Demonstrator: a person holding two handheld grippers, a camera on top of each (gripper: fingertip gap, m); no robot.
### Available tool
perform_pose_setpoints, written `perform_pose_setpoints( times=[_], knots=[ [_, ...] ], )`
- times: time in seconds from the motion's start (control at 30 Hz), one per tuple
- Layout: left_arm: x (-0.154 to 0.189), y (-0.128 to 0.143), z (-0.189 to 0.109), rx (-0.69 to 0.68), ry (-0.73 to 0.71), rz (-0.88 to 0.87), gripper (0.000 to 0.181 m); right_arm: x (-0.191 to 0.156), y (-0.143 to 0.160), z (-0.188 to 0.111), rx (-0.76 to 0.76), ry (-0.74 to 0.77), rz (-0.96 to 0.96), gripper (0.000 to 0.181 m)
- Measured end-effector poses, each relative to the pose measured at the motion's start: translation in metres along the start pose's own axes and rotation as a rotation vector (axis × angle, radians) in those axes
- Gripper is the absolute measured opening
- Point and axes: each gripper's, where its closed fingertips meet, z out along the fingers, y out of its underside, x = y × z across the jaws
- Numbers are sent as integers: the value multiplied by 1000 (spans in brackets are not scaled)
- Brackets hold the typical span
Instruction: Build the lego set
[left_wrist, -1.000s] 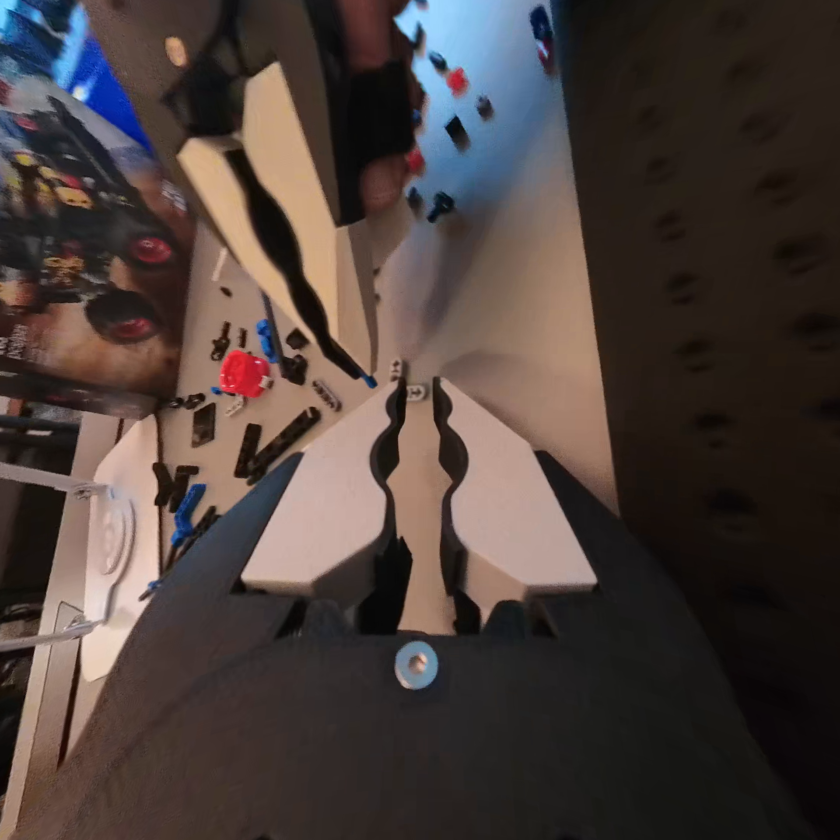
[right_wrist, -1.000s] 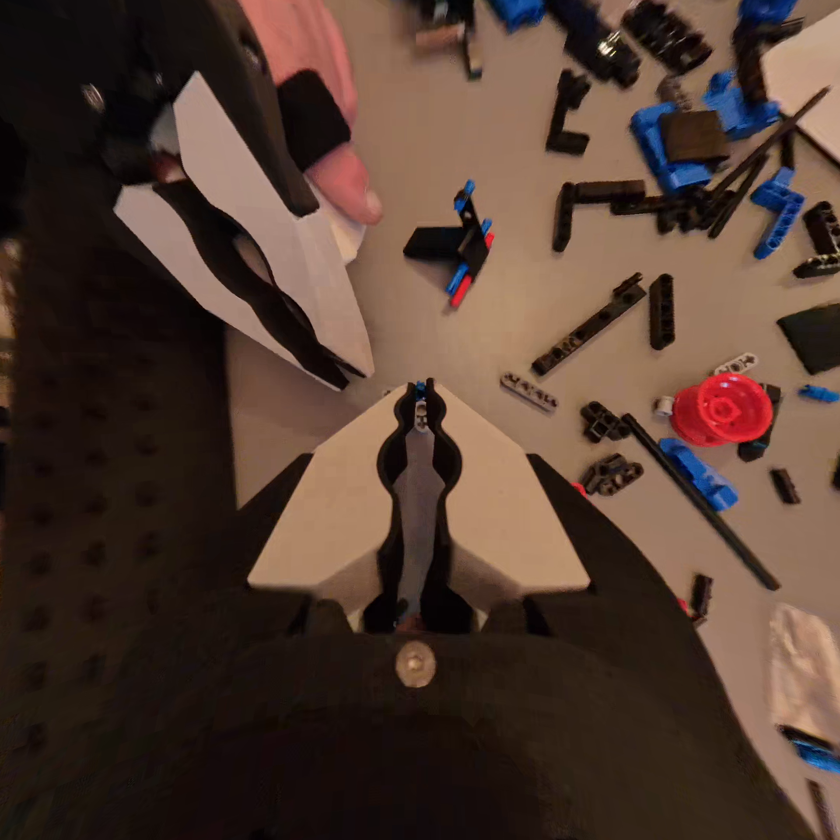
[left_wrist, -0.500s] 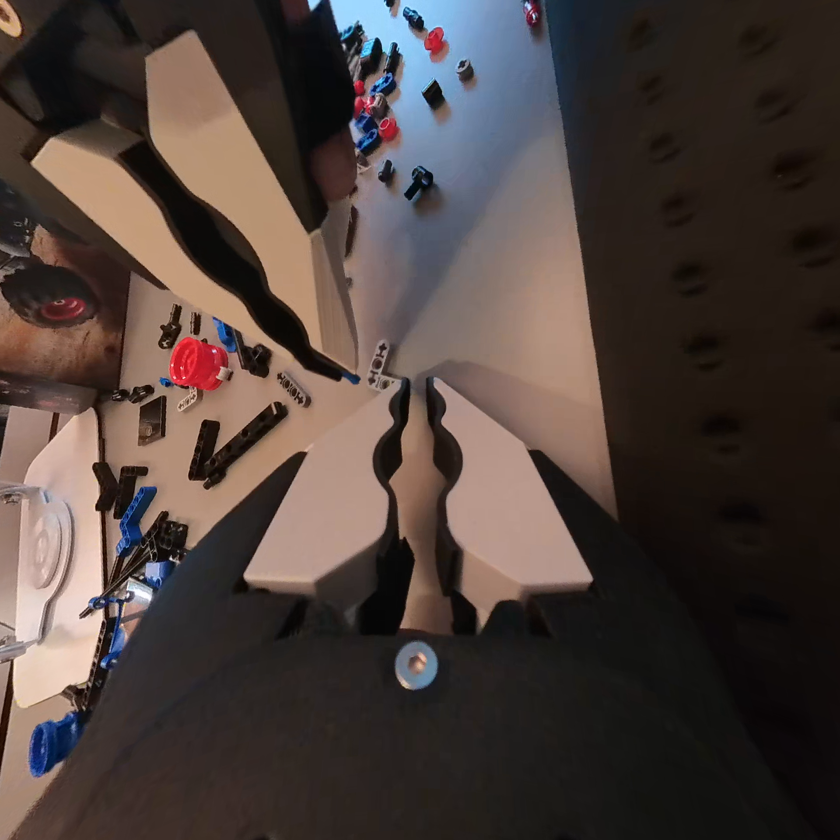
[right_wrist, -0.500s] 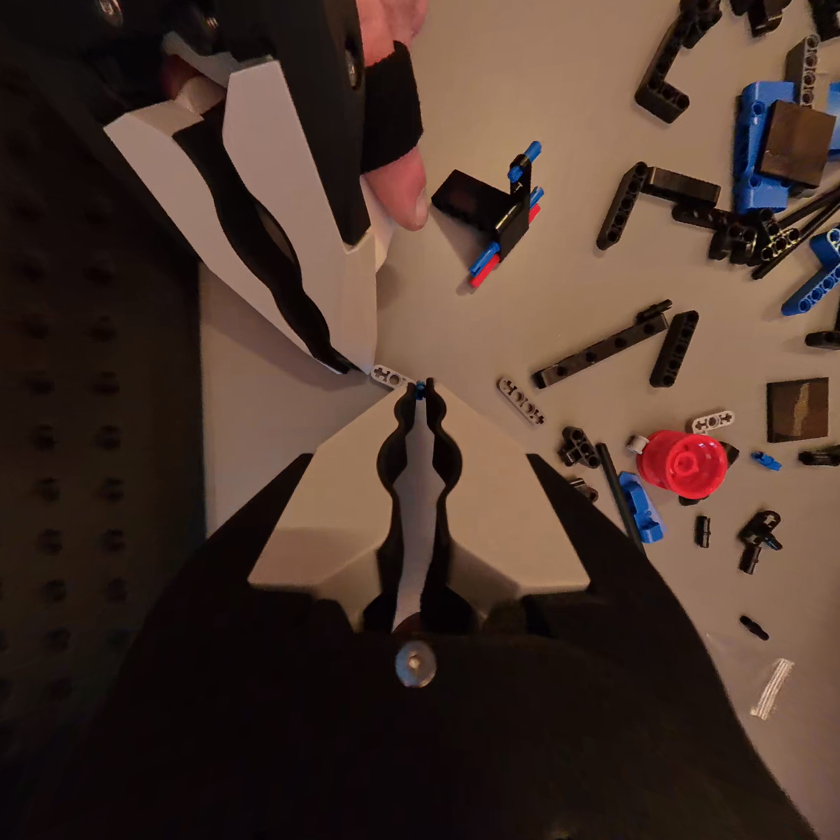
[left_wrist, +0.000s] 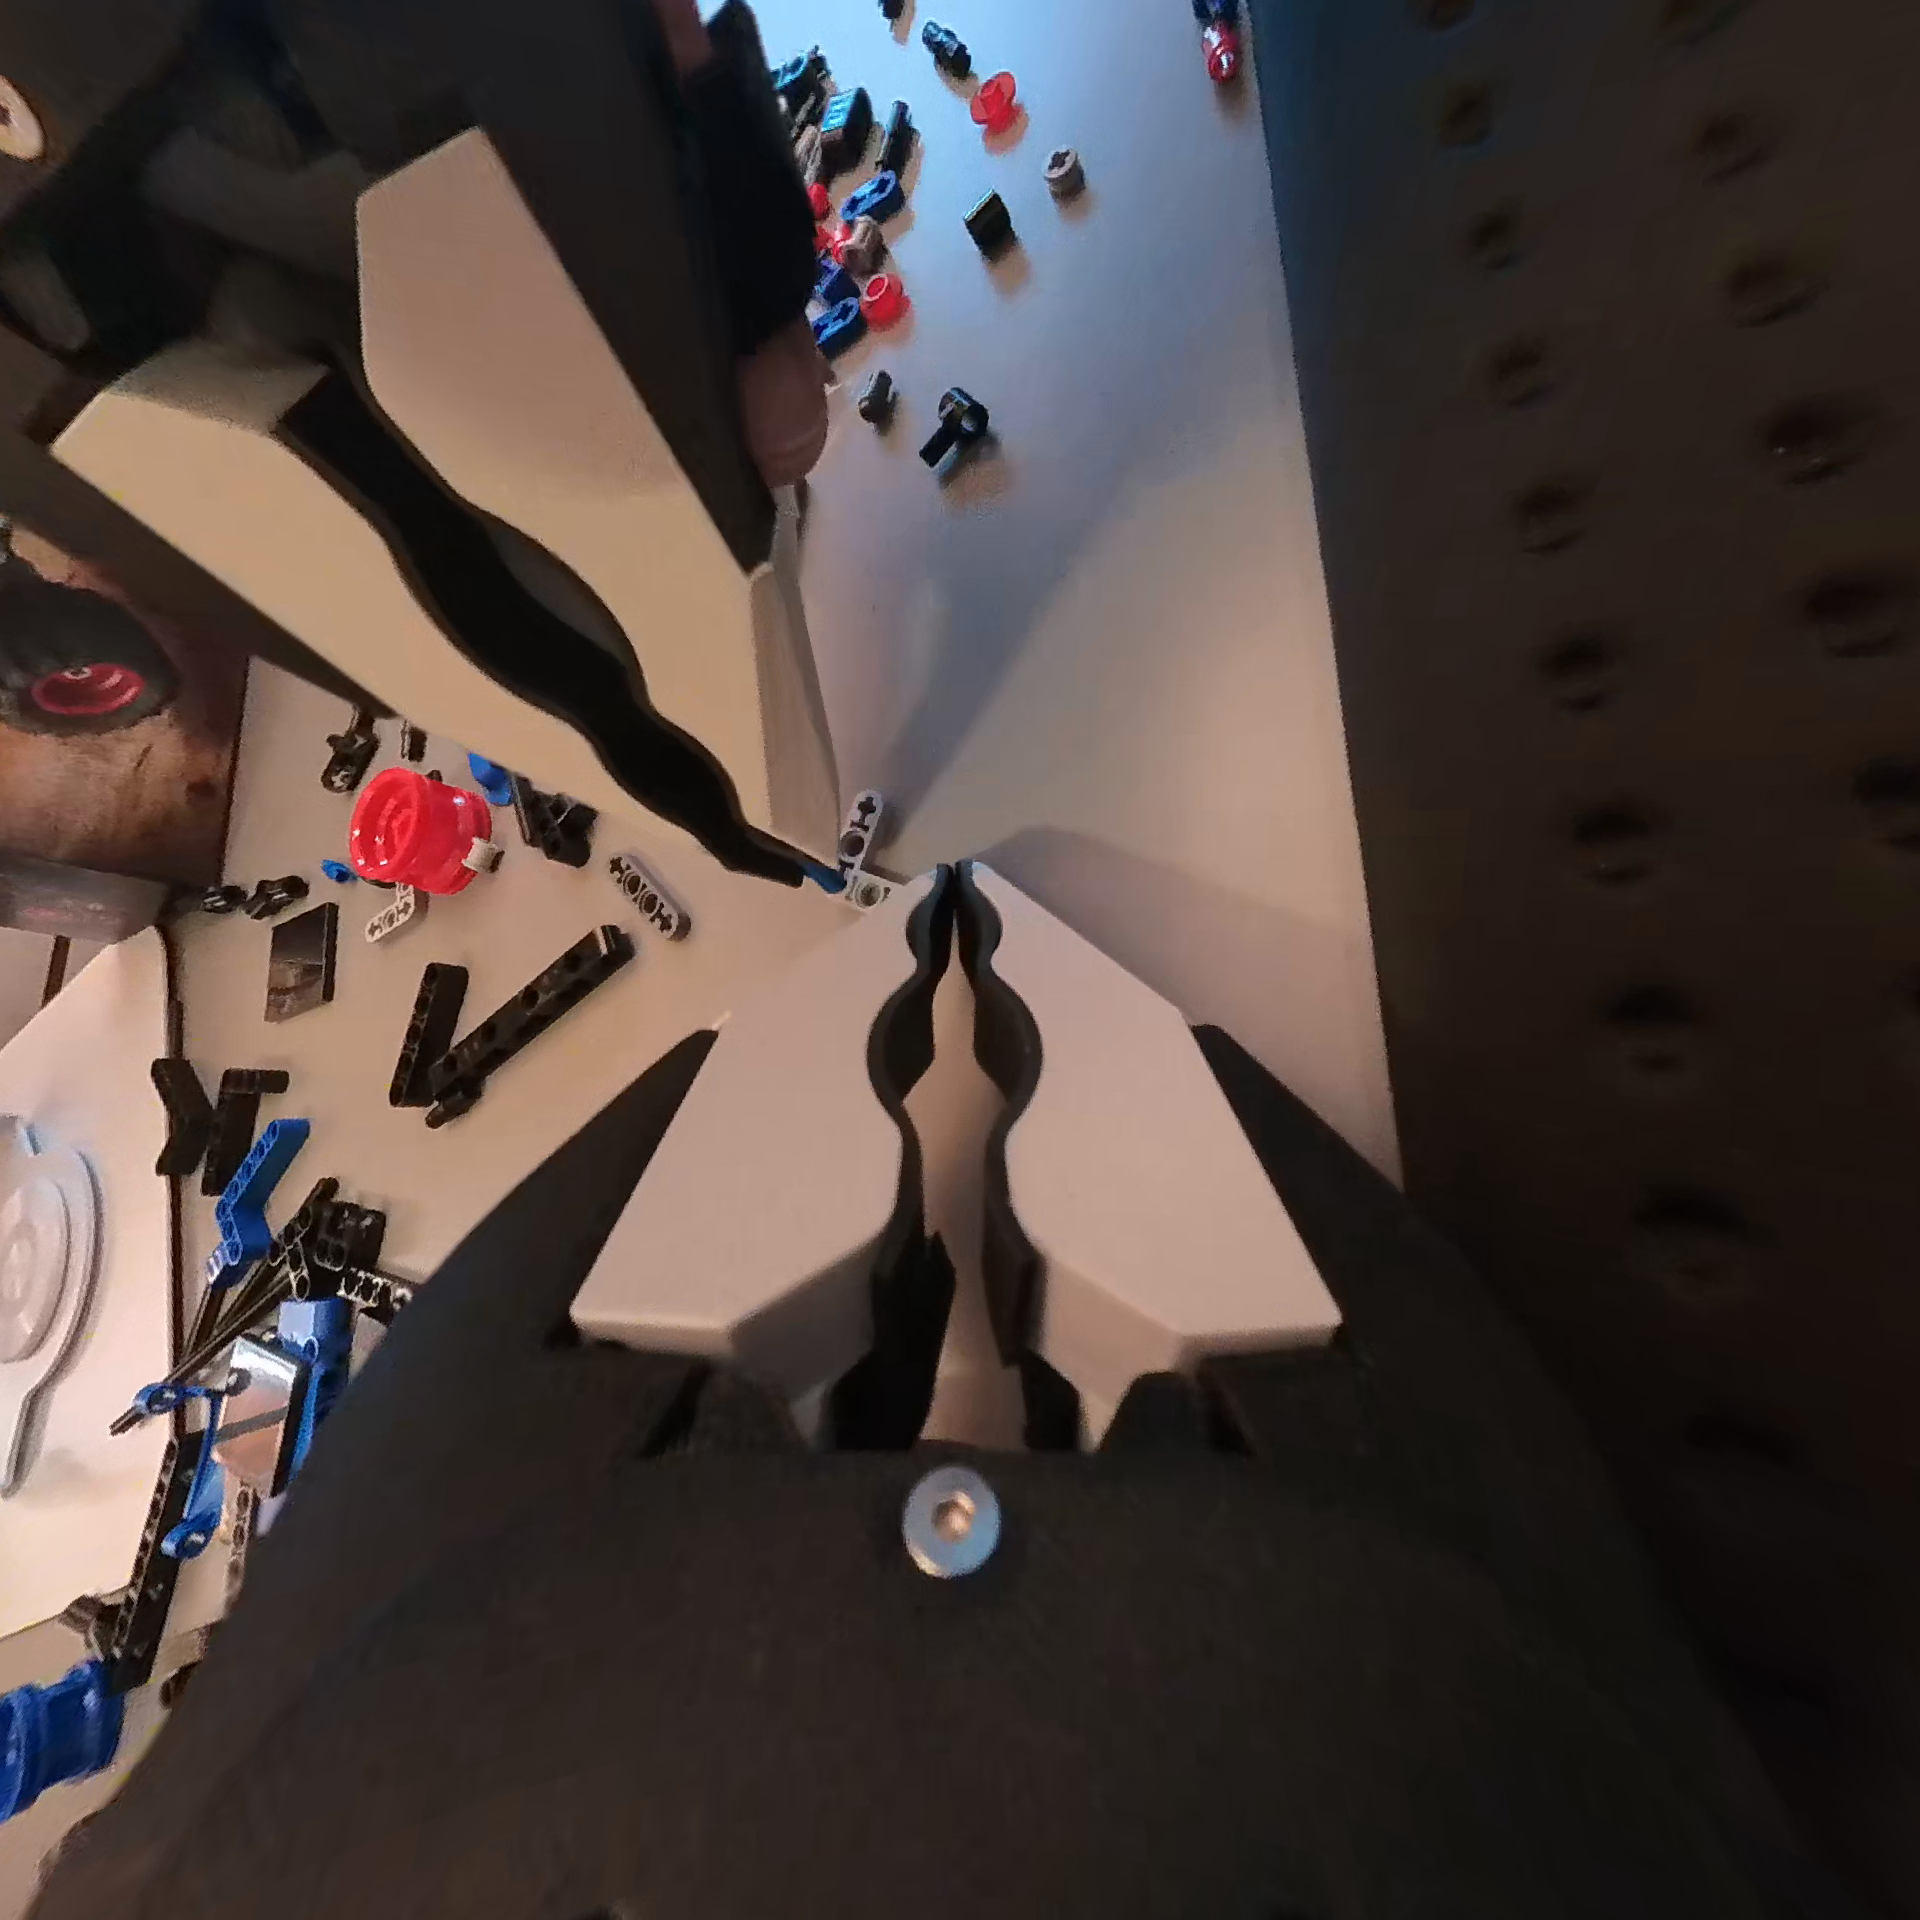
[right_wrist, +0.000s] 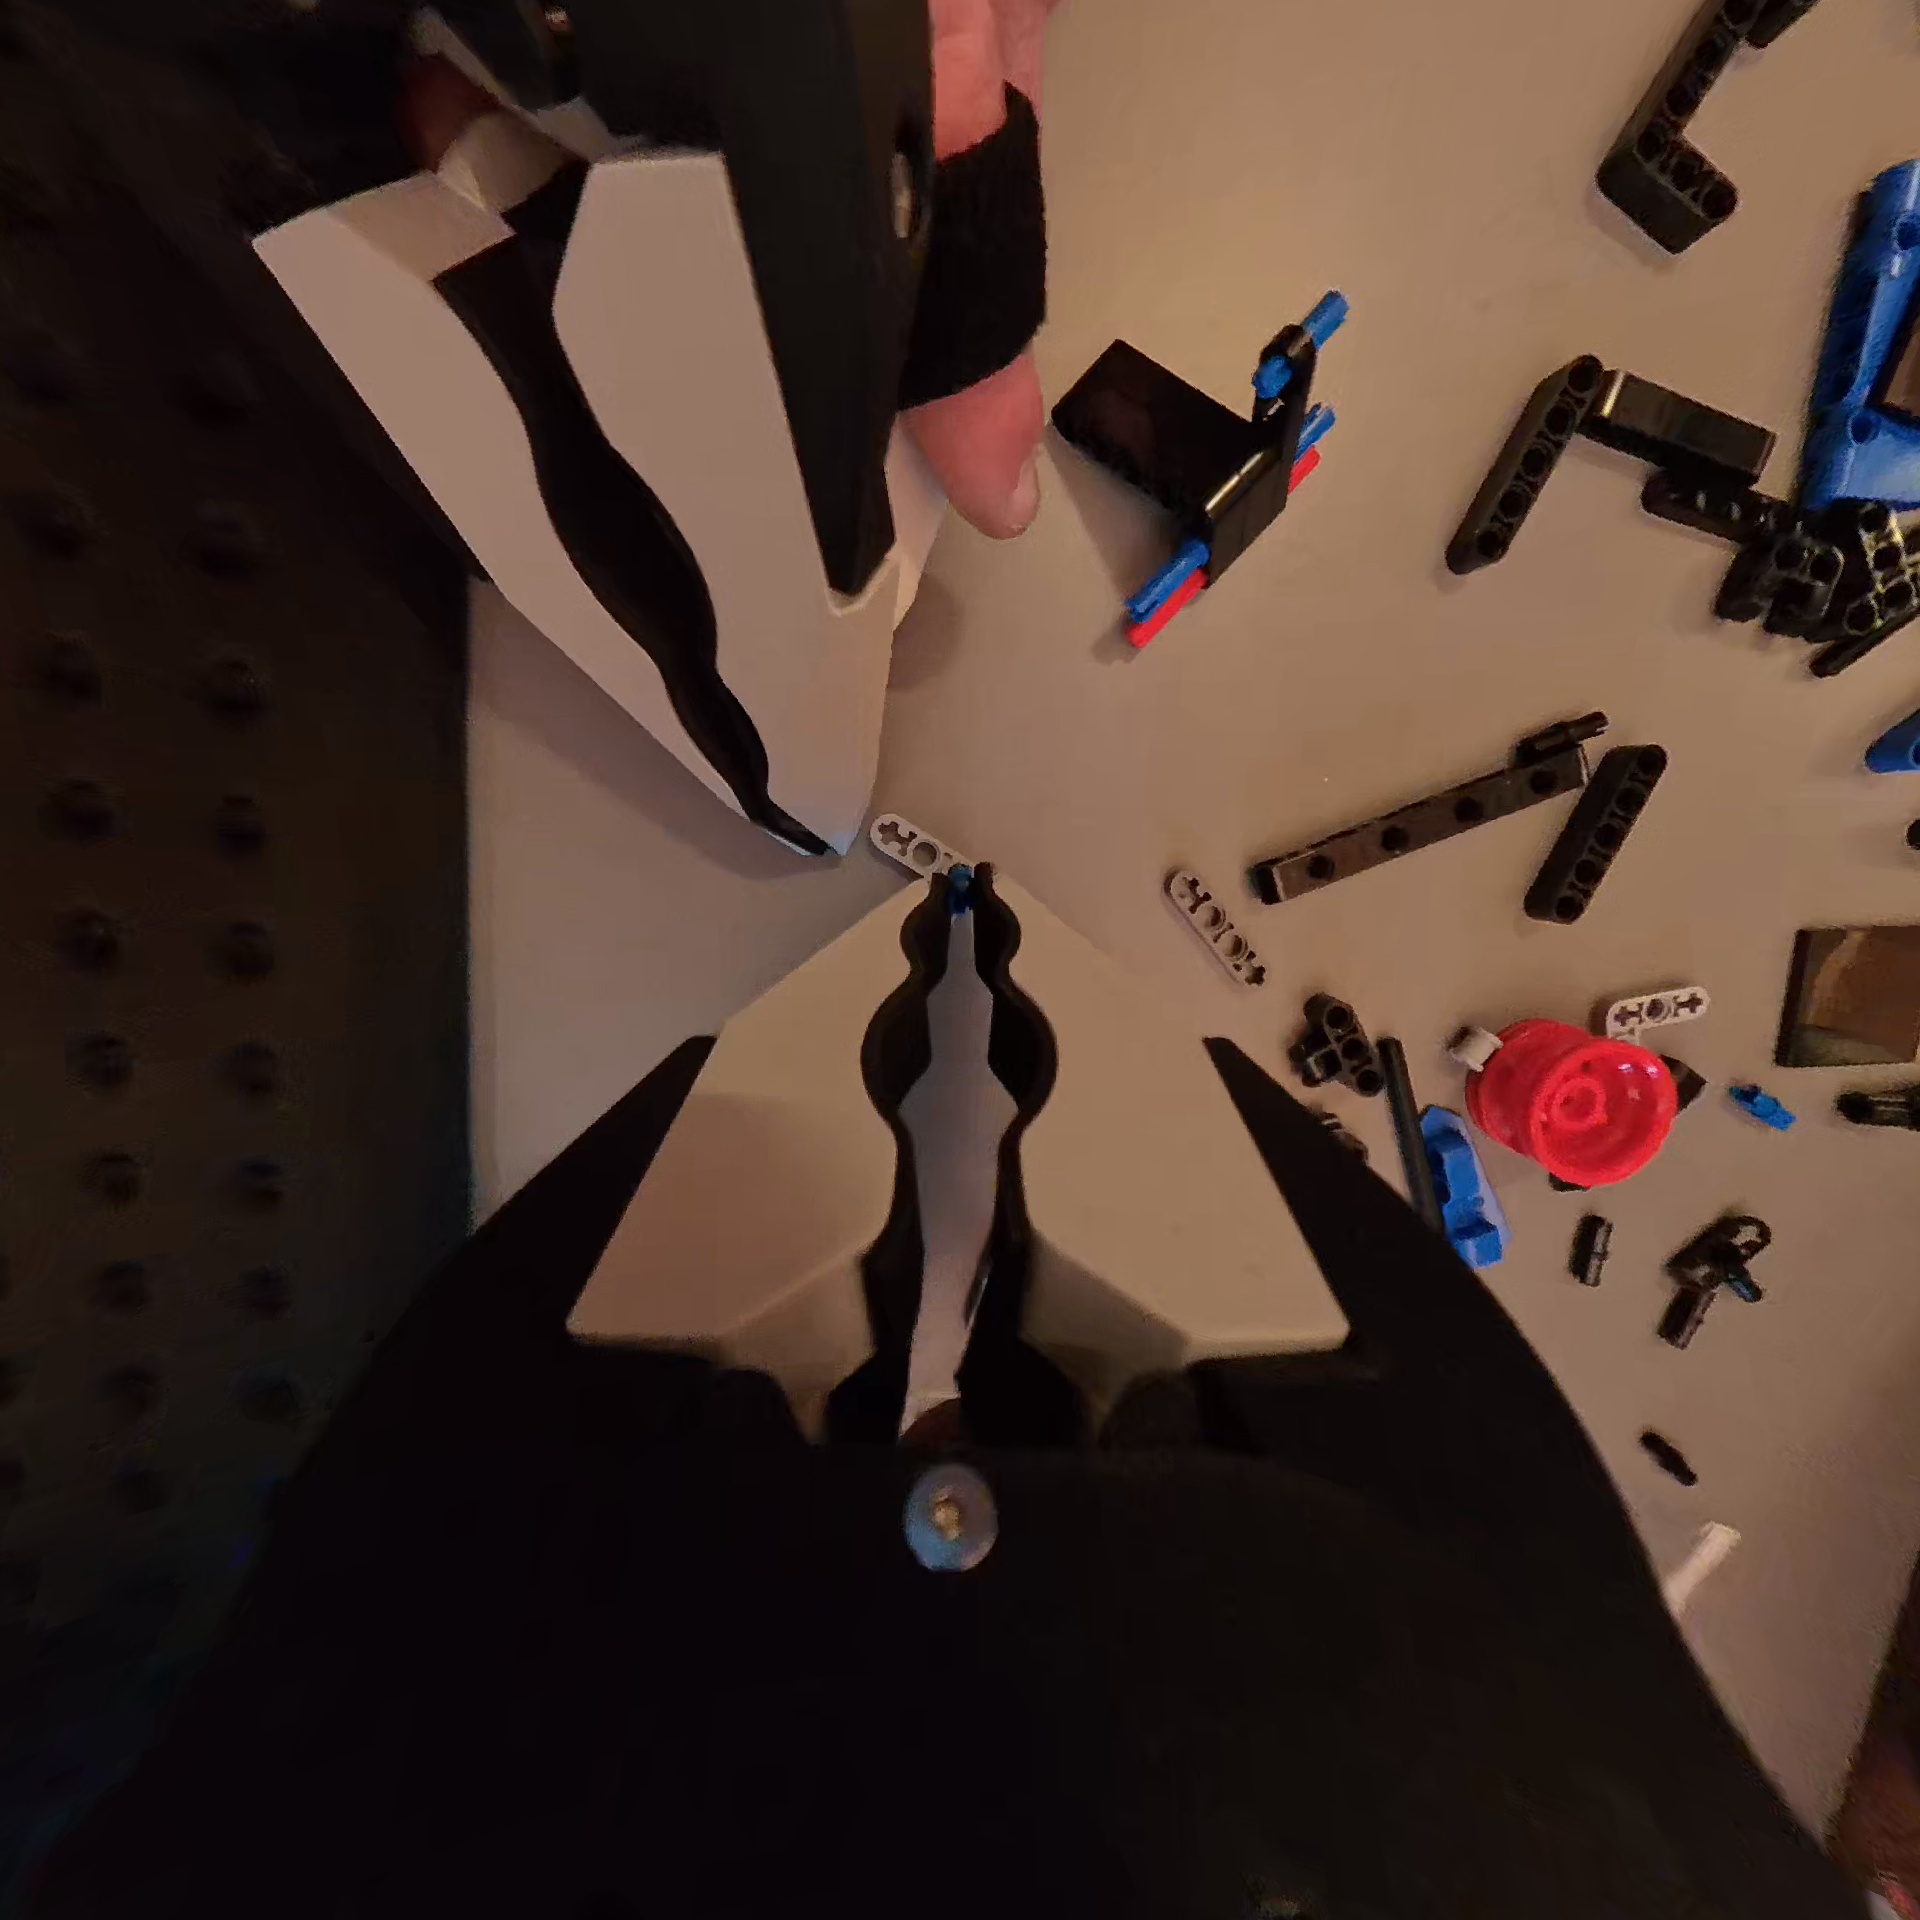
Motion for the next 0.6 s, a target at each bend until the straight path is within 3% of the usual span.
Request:
perform_pose_setpoints(
  times=[0.43, 0.6],
  knots=[
    [-3, 3, 0, -7, -3, -17, 0, -2, 1, 1, -125, -129, -295, 1],
    [-3, 3, 1, -6, 0, -20, 0, -2, 1, 1, -128, -153, -322, 1]
  ],
)
